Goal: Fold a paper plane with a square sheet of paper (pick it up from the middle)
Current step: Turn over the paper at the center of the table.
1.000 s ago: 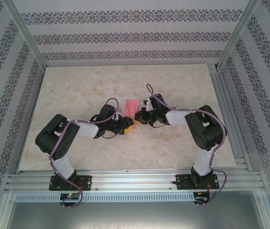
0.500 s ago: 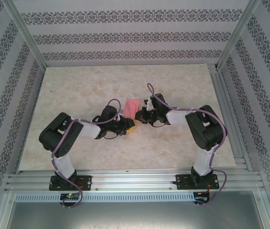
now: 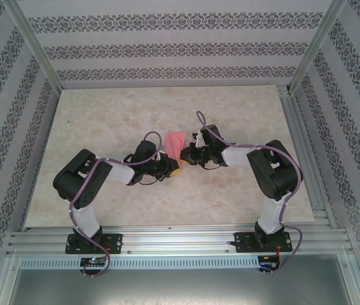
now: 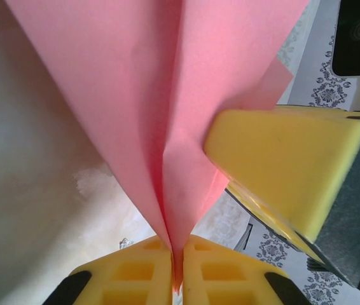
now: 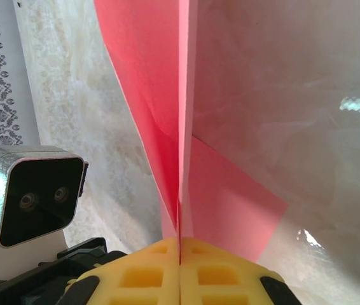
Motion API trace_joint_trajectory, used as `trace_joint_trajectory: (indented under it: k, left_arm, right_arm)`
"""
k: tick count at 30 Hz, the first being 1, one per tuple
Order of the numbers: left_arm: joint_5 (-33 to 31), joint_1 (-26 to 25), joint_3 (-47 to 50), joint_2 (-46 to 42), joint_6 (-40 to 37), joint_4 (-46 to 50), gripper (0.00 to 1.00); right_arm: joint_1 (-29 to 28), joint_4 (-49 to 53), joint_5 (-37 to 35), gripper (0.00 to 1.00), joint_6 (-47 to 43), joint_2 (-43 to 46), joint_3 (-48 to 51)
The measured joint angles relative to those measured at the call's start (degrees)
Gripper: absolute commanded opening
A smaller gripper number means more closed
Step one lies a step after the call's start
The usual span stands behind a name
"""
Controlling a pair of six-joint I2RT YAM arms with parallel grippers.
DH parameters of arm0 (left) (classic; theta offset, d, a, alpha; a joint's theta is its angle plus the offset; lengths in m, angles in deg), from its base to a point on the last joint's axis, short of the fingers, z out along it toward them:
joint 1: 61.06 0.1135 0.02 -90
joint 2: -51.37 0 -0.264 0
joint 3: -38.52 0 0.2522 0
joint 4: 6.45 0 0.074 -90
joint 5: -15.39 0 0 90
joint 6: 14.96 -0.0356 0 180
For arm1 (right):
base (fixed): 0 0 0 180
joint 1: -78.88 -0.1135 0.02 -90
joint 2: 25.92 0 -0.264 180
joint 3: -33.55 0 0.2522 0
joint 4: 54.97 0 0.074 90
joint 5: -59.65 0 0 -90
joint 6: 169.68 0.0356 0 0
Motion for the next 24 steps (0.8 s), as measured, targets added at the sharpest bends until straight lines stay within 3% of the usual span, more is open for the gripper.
trace_joint_trajectory:
  k: [5,10,15,19,24]
  left_arm:
    - [-0.02,0.00,0.00,0.00,0.00,0.04,0.09]
    - [-0.02,0.00,-0.63,-0.11,-0.74,1.73,0.08]
    - [-2.14,0.00,-5.07,-3.23,-7.15,14.95,0.09]
    - [-9.70,-0.46,-13.18,-7.39,-16.15,32.87,0.10]
    - [-27.89,-4.02,-27.12,-9.31,-27.65,56.74,0.11]
  right_arm:
    - [0.20,-0.22,0.02,0.09,0.13,0.00,0.28]
    - [1.42,-0.22,0.22,0.27,0.37,0.17,1.33]
    - [4.37,2.69,-0.39,0.30,-0.83,4.55,3.63]
    - [7.19,6.78,-2.45,0.30,-3.63,11.08,4.22]
    - [11.17,13.46,-5.62,0.31,-8.15,18.27,4.74]
